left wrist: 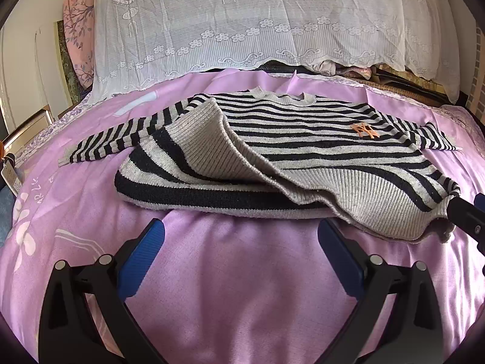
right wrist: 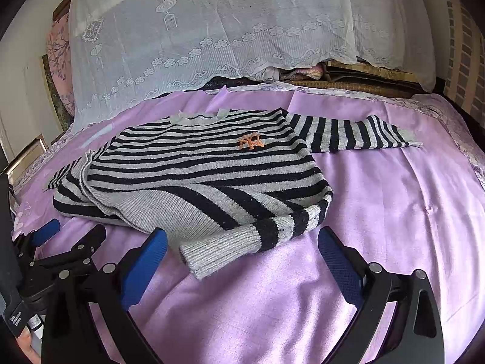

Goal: Fold small clothes

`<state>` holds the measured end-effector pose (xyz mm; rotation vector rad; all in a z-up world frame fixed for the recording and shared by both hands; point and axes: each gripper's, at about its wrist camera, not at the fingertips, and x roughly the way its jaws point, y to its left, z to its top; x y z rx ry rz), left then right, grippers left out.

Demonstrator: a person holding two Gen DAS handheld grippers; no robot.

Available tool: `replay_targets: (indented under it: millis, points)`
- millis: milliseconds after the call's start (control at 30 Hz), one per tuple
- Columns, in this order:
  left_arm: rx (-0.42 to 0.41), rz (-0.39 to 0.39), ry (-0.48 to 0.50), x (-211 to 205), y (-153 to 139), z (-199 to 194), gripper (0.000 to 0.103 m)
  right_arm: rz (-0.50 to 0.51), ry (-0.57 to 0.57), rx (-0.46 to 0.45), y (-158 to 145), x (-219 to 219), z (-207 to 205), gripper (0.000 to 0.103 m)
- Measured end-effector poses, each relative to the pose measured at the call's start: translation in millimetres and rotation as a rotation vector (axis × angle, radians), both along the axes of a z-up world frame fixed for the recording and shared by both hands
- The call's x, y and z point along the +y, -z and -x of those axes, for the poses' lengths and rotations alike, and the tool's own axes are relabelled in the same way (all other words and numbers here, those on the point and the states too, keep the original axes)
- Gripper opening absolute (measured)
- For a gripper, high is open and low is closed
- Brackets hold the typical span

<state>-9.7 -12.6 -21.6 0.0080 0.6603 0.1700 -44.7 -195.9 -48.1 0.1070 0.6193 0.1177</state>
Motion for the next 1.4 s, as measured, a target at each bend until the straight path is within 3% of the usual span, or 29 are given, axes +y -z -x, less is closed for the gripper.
replay_targets:
  millis: [1400]
  points:
    - [0.002,0.001,0.001,0.6,0.1,-0.3,0.098,-0.004,-0.001,0.011,2.2,-2.4,-0.2,0.1]
